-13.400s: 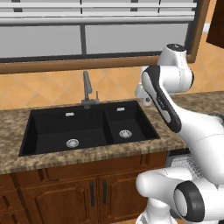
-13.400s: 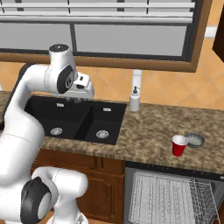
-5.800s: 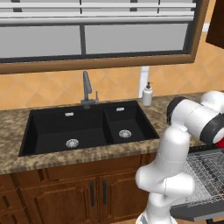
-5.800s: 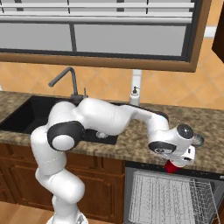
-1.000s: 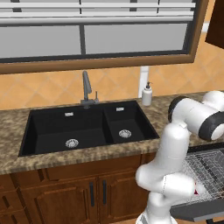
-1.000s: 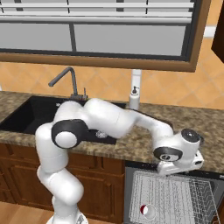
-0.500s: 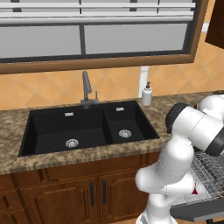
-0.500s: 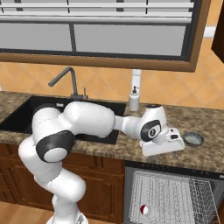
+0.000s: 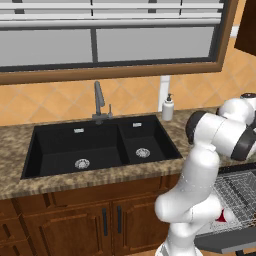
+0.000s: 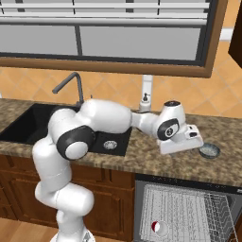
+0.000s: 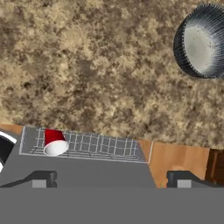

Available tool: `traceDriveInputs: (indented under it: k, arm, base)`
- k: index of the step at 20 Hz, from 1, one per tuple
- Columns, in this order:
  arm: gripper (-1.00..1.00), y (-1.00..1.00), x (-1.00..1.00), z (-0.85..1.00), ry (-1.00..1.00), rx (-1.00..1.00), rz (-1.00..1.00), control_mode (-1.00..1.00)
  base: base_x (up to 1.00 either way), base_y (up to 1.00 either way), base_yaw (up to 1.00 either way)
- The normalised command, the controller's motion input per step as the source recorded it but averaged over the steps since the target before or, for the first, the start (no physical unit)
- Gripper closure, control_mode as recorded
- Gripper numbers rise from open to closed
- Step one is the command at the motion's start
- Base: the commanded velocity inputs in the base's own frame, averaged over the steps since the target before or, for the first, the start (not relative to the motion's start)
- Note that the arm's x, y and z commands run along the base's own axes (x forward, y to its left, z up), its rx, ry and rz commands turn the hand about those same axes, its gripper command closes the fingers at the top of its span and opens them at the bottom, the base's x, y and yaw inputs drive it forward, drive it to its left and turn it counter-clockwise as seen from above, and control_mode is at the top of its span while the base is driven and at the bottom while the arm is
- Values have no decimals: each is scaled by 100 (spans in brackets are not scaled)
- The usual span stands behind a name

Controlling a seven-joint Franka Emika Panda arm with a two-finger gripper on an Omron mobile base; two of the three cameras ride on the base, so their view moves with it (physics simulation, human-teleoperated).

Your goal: Pick up the cup and bowl from the counter, place them in the dishwasher, and close the dishwasher door.

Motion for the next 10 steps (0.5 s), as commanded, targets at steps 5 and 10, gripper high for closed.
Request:
traceDriveInputs:
  k: [5,10]
  arm:
    - [-100,-21,99,3,-11,0,0,-100]
    - [-100,-42,50,0,-12,-9,-3,-100]
  base:
    - [0,0,0]
    - [0,0,0]
